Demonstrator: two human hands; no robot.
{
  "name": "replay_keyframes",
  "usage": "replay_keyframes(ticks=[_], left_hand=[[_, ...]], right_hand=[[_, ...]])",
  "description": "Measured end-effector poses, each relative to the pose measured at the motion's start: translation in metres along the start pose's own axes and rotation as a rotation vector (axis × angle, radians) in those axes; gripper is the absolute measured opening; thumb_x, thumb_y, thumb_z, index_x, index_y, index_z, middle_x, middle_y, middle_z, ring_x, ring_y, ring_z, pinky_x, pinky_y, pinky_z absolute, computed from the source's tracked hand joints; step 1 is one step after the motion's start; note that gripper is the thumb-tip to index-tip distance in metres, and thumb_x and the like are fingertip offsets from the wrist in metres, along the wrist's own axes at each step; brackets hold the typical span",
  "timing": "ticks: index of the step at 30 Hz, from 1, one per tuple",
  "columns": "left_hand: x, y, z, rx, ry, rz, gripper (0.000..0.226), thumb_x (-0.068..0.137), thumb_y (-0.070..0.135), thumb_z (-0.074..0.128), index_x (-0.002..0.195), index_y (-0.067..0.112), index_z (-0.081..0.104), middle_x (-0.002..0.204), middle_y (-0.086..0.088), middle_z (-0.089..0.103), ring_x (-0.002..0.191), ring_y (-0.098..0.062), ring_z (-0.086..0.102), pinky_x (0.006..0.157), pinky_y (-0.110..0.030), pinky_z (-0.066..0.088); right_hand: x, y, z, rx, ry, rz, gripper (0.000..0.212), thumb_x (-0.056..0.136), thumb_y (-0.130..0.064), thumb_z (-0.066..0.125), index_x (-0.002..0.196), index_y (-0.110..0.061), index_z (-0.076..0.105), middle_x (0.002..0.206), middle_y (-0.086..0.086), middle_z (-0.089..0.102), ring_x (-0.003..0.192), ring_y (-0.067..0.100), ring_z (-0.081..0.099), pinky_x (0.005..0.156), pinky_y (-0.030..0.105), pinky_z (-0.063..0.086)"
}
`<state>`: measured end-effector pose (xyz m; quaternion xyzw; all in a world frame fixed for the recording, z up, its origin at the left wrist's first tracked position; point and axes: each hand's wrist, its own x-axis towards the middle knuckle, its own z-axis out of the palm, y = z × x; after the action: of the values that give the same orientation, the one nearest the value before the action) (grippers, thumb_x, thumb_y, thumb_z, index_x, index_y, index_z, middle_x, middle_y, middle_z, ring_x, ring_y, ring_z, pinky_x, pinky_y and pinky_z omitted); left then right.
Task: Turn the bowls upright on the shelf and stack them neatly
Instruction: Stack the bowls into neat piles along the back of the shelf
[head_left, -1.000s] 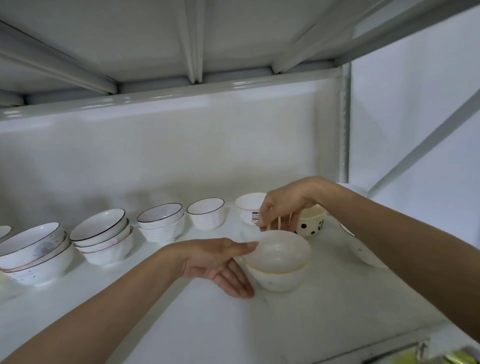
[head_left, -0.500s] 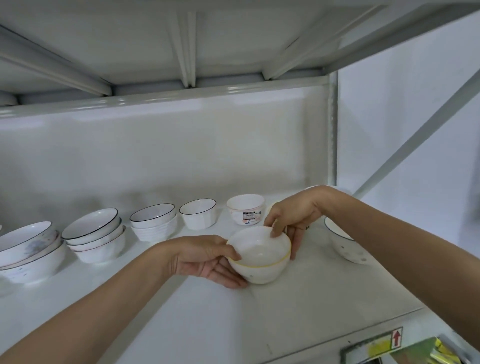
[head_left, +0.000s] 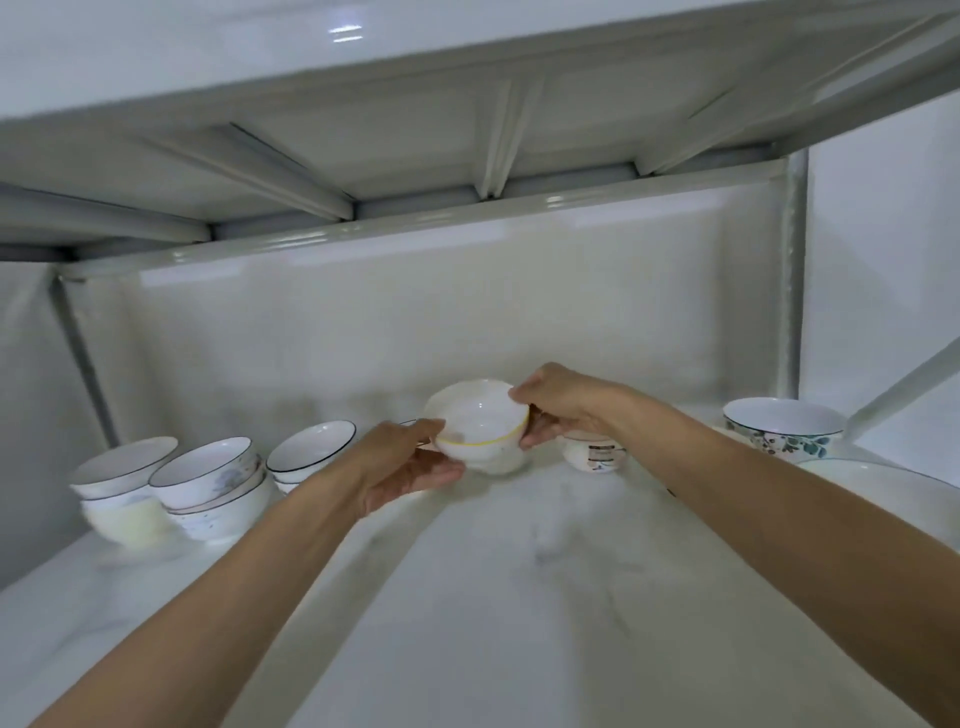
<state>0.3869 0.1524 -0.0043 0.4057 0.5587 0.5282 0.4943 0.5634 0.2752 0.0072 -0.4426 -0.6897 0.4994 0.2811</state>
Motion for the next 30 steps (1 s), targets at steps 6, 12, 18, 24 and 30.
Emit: replay_keyframes(ticks=[6,12,18,24,30], left_hand=[[0.022,0.005,-0.025,-0.073,0.231,0.207,0.014,0.084,-0.009,0.057,0.097,-0.010,0.062,0.091,-0.013,0.056,0.066,-0.018,0.069,0.089,-0.039,0.057],[0.046,-0.010,-0.037,0.037,0.365,0.263,0.018,0.081,-0.011,0.056,0.097,-0.013,0.063,0.096,-0.019,0.063,0.087,-0.027,0.066,0.072,-0.019,0.057],[0.053,-0.021,-0.048,0.157,0.394,0.243,0.018,0.085,-0.011,0.044,0.082,0.003,0.055,0.078,-0.009,0.045,0.068,-0.020,0.045,0.073,-0.025,0.047],[0.054,-0.029,-0.045,0.146,0.397,0.211,0.012,0.089,-0.009,0.046,0.095,-0.002,0.053,0.071,-0.007,0.045,0.065,-0.017,0.046,0.075,-0.031,0.053],[0.060,-0.035,-0.044,0.150,0.364,0.170,0.028,0.090,-0.007,0.048,0.118,-0.008,0.054,0.080,-0.008,0.049,0.069,-0.018,0.050,0.077,-0.034,0.055]], right_hand=[[0.038,-0.030,0.047,-0.054,0.160,-0.102,0.028,0.090,-0.002,0.040,0.110,0.008,0.057,0.064,0.018,0.061,0.051,0.029,0.062,0.072,0.044,0.061],[0.061,-0.032,0.076,-0.174,0.245,-0.158,0.033,0.088,-0.004,0.038,0.111,0.001,0.061,0.084,0.016,0.065,0.047,0.022,0.062,0.057,0.026,0.056],[0.077,-0.022,0.094,-0.201,0.265,-0.146,0.032,0.088,-0.004,0.038,0.113,0.001,0.058,0.104,0.021,0.067,0.052,0.024,0.063,0.064,0.031,0.057],[0.088,-0.016,0.108,-0.287,0.299,-0.130,0.029,0.091,-0.009,0.042,0.113,0.002,0.059,0.111,0.022,0.067,0.101,0.038,0.066,0.091,0.039,0.054],[0.095,-0.013,0.108,-0.403,0.334,-0.103,0.032,0.095,-0.008,0.044,0.124,0.000,0.054,0.127,0.019,0.058,0.120,0.033,0.054,0.091,0.032,0.045]])
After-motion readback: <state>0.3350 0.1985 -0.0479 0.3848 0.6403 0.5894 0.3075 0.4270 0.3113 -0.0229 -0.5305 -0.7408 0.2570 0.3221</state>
